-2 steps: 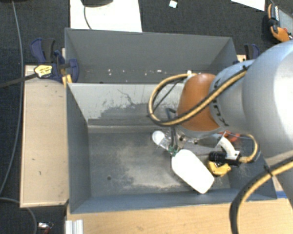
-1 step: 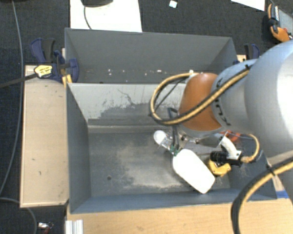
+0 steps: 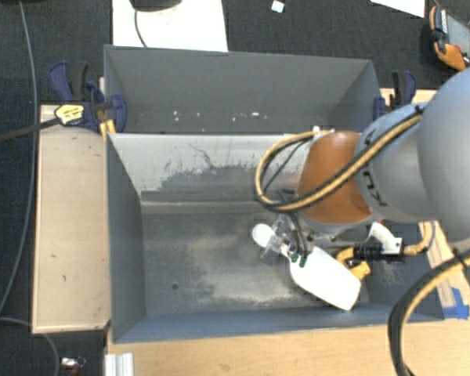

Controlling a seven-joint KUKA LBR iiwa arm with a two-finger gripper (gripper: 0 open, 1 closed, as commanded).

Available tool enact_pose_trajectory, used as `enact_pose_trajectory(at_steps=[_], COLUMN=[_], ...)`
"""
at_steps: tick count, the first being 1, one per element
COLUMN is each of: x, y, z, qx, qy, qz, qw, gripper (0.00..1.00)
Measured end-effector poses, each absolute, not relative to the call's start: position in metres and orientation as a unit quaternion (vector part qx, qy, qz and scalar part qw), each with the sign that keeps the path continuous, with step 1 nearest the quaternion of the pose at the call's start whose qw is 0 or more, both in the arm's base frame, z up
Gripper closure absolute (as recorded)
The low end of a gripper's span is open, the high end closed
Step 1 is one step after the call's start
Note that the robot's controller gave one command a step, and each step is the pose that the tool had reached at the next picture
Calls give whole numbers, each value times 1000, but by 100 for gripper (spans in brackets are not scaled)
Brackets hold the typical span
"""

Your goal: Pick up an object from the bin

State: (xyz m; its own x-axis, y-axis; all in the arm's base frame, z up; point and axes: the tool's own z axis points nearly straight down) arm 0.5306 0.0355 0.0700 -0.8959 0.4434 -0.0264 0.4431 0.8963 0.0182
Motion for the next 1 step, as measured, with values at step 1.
enact_pose_trajectory(at_steps=[1], x=[535], y=[36], z=[75], qx=[248], qy=[969], qz=[6], qw=[14], gripper=[100])
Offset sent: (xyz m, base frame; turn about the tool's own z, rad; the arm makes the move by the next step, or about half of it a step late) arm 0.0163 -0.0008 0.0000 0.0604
